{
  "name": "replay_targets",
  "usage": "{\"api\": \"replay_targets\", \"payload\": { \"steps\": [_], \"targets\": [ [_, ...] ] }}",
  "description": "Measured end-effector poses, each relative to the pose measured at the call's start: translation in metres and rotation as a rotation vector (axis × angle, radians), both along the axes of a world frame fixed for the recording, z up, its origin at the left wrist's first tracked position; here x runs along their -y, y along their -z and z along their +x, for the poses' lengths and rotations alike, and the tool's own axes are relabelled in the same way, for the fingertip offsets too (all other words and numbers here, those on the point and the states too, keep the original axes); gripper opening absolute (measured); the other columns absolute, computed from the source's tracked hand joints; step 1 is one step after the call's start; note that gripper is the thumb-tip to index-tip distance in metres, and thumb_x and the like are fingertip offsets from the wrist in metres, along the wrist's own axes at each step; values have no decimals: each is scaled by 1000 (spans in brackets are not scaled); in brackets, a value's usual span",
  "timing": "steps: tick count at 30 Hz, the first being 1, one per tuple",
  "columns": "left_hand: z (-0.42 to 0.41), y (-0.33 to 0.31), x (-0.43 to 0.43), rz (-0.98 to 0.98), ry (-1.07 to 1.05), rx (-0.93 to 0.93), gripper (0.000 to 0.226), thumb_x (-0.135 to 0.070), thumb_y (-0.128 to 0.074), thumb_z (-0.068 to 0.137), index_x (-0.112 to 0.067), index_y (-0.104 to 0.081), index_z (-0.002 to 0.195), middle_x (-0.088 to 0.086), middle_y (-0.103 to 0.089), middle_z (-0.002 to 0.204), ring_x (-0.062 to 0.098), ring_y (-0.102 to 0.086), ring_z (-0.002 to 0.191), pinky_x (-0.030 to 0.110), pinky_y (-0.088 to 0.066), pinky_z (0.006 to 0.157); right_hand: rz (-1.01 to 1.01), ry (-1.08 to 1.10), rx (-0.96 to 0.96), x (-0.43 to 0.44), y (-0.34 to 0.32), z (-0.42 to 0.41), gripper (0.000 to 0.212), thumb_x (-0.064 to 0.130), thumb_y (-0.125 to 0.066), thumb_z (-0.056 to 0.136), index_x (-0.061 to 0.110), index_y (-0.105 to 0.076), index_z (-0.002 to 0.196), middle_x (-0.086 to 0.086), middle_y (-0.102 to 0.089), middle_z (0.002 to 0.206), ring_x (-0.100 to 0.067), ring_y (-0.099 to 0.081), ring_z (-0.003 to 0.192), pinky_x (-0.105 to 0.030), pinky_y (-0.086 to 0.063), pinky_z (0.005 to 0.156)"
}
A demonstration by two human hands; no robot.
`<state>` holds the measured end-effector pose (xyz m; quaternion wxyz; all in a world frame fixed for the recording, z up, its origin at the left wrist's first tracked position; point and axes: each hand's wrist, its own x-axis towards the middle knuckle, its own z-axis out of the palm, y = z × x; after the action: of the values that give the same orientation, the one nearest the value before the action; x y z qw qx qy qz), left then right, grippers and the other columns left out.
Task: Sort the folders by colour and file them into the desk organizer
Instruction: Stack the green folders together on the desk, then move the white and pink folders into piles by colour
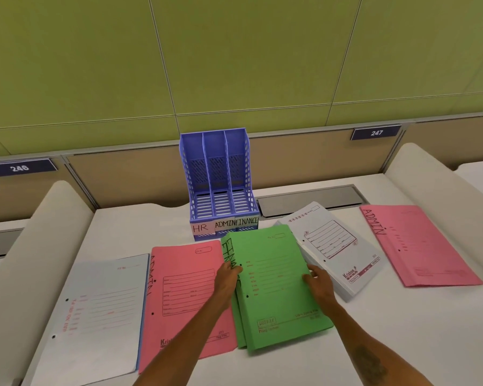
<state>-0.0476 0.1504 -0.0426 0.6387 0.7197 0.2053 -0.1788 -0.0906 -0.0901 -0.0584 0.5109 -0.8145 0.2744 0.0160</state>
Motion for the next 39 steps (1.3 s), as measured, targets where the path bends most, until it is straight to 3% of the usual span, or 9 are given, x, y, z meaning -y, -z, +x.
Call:
{"api": "replay_targets", "payload": {
  "steps": [3, 6, 11, 14, 20, 26, 32, 35, 39],
  "targets": [
    [3, 3, -2, 17, 18, 29, 23, -5, -54, 93, -8, -62, 115, 7, -70, 109, 21, -67, 92, 34, -57, 78, -58, -22, -30, -2, 2, 7, 42, 3, -55, 95, 4, -55, 137, -18, -51, 131, -32, -54, 118, -46, -47, 102],
    [5, 2, -1, 33, 12, 55, 20, -4, -55, 93, -15, -60, 109, -3, -66, 98, 9, -63, 80, 21, -48, 63, -93, -25, -58, -5, 2, 10, 45, 1, -54, 93, 4, -54, 137, -18, -50, 132, -32, -54, 119, -45, -47, 101],
    [6, 6, -3, 75, 18, 38, 21, -4, -55, 94, -24, -51, 94, -11, -59, 89, 3, -55, 77, 18, -44, 63, -120, -15, -74, -5, 6, 11, 45, 2, -55, 93, 1, -53, 138, -19, -51, 134, -33, -53, 122, -47, -45, 104],
    [7, 10, -5, 84, 19, 35, 19, -3, -54, 93, -15, -57, 107, -1, -63, 100, 15, -59, 89, 26, -50, 74, -108, -16, -71, -6, 8, 8, 44, 2, -55, 93, 0, -53, 137, -19, -50, 136, -34, -54, 121, -49, -45, 105],
    [6, 8, -5, 142, 17, 66, 36, -5, -56, 93, -8, -53, 129, 1, -60, 119, 9, -56, 86, 18, -40, 60, -118, -32, -48, -7, 8, 3, 43, 5, -53, 95, 1, -52, 137, -19, -50, 137, -33, -52, 123, -49, -43, 106],
    [2, 7, -3, 241, 84, 147, 49, -4, -55, 93, -7, -46, 142, 10, -51, 140, 24, -58, 116, 30, -53, 89, -213, 25, 44, -3, 5, -8, 42, 9, -52, 98, 0, -50, 139, -17, -55, 135, -31, -52, 125, -48, -41, 108],
    [-5, 10, -3, 509, 305, 347, 48, -3, -54, 94, -7, -48, 141, 10, -42, 147, 23, -45, 131, 24, -42, 103, -311, 268, 127, 19, 0, -20, 40, 6, -55, 96, -2, -52, 135, -21, -56, 127, -36, -50, 121, -50, -37, 106],
    [-9, 16, -2, 640, 466, 405, 53, -10, -54, 95, -13, -43, 146, 4, -29, 158, 23, -27, 144, 39, -27, 121, -202, 577, 35, 35, -5, -21, 44, 9, -53, 96, -2, -46, 138, -26, -49, 134, -43, -44, 126, -55, -36, 107],
    [-17, 22, 1, 734, 556, 426, 54, -18, -54, 96, -17, -39, 148, 0, -25, 160, 21, -23, 146, 42, -27, 120, 58, 753, -169, 53, -8, -17, 48, 20, -49, 100, -9, -42, 138, -28, -43, 139, -45, -42, 129, -53, -37, 109]
  ]
}}
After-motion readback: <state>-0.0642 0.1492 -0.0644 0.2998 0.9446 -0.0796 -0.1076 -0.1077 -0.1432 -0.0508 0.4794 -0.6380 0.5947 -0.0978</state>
